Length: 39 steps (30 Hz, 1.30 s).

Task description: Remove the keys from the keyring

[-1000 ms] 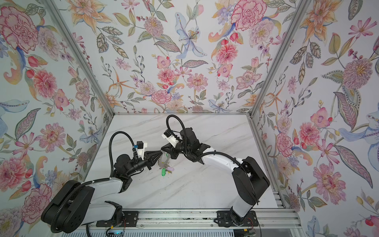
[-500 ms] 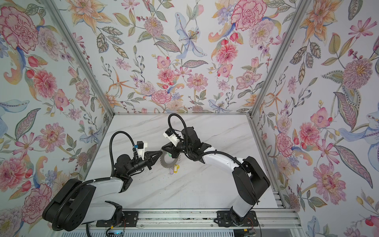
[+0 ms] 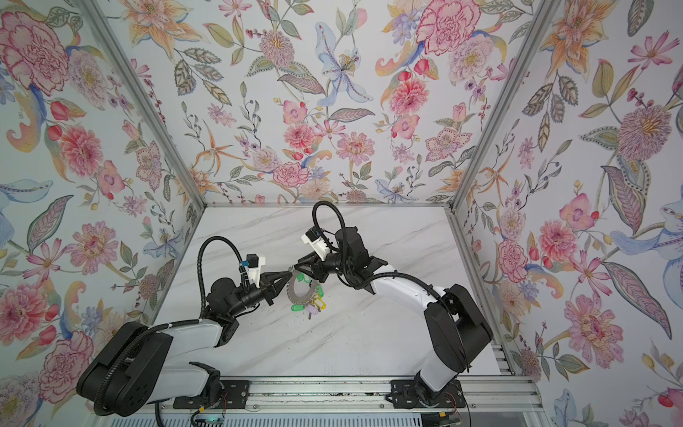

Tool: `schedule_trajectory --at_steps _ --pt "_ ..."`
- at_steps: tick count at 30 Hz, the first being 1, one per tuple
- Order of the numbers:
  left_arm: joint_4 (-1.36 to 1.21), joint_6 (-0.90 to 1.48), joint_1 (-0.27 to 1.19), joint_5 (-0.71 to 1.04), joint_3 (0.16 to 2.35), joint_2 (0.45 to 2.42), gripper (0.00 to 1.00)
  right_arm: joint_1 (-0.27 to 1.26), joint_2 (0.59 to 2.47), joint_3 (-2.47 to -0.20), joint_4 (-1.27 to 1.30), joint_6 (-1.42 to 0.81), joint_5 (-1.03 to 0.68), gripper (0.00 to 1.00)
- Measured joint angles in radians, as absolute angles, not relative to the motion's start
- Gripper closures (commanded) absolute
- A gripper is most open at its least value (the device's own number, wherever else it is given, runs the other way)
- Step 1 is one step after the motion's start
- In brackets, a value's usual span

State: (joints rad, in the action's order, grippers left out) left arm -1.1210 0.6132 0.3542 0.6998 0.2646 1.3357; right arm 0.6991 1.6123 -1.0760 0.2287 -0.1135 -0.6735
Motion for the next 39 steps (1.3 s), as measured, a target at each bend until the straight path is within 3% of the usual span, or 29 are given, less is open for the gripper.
schedule_trajectory --at_steps 24,34,39 --pt "-1.09 0.606 0.354 0.691 0.265 1.295 1.0 0.73 1.707 -1.131 0.176 -0.122 -0.659 0.74" --pt "-1.077 0.606 0.354 0.687 0.265 1.288 1.0 0.73 1.723 -1.139 0.176 -0.142 -0.64 0.95" --pt "-1.07 0.598 0.354 0.678 0.265 1.285 1.0 0.73 1.723 -1.139 0.175 -0.135 -0.635 1.0"
